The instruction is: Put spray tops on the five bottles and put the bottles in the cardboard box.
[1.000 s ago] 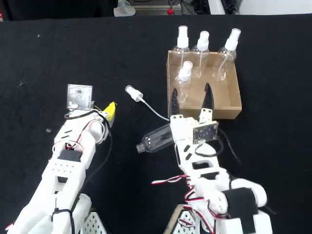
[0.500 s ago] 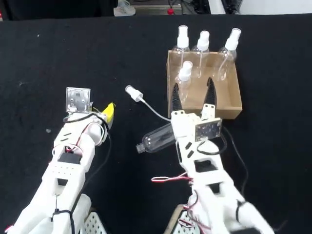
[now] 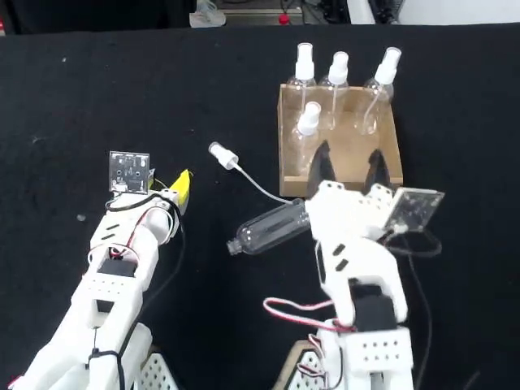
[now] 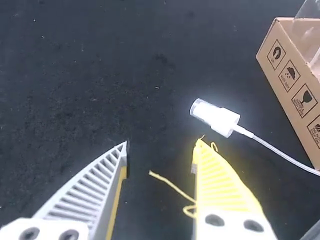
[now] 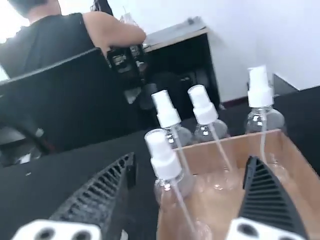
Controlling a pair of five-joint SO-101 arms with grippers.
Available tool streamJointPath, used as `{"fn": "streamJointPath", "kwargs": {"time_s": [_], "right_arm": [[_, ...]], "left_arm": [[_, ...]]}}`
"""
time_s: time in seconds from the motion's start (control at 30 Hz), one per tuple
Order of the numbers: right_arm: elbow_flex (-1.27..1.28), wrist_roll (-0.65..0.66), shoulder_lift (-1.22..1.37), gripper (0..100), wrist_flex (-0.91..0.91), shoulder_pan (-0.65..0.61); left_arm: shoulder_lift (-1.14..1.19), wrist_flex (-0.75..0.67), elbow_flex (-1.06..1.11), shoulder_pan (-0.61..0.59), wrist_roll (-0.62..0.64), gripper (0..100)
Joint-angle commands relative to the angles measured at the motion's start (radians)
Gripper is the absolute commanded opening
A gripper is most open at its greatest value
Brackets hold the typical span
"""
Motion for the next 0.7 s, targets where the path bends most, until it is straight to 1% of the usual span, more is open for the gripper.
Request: {"fn": "streamJointPath", "kwargs": {"time_s": [0.0,0.07,0.13,0.23,0.3,0.4,0.47,0.57,0.63,0.67], "right_arm": [[-0.03,0.064,-0.104,30.7,0.078,-0.061],[-0.024,0.184,-0.107,30.7,0.086,-0.118],[-0.033,0.331,-0.094,30.6,0.127,-0.192],[-0.134,0.535,-0.012,30.6,0.269,-0.308],[-0.249,0.603,0.09,30.6,0.367,-0.341],[-0.421,0.643,0.294,30.6,0.491,-0.342],[-0.504,0.71,0.453,30.6,0.557,-0.344],[-0.552,0.848,0.67,30.6,0.582,-0.347],[-0.552,0.908,0.788,30.6,0.548,-0.35],[-0.55,0.93,0.834,30.6,0.531,-0.359]], "left_arm": [[-0.011,-0.023,-0.015,-0.007,0.0,21],[-0.011,-0.023,-0.015,-0.007,0.0,21],[-0.011,-0.023,-0.015,-0.005,0.0,21],[-0.011,-0.023,-0.015,-0.001,0.0,21],[-0.011,-0.023,-0.015,-0.002,0.0,21],[-0.011,-0.023,-0.016,-0.007,0.0,21],[-0.011,-0.023,-0.016,-0.007,0.0,21],[-0.011,-0.023,-0.022,-0.039,0.008,21],[-0.011,-0.028,-0.03,-0.087,0.02,21],[-0.011,-0.023,-0.041,-0.111,0.052,21]]}}
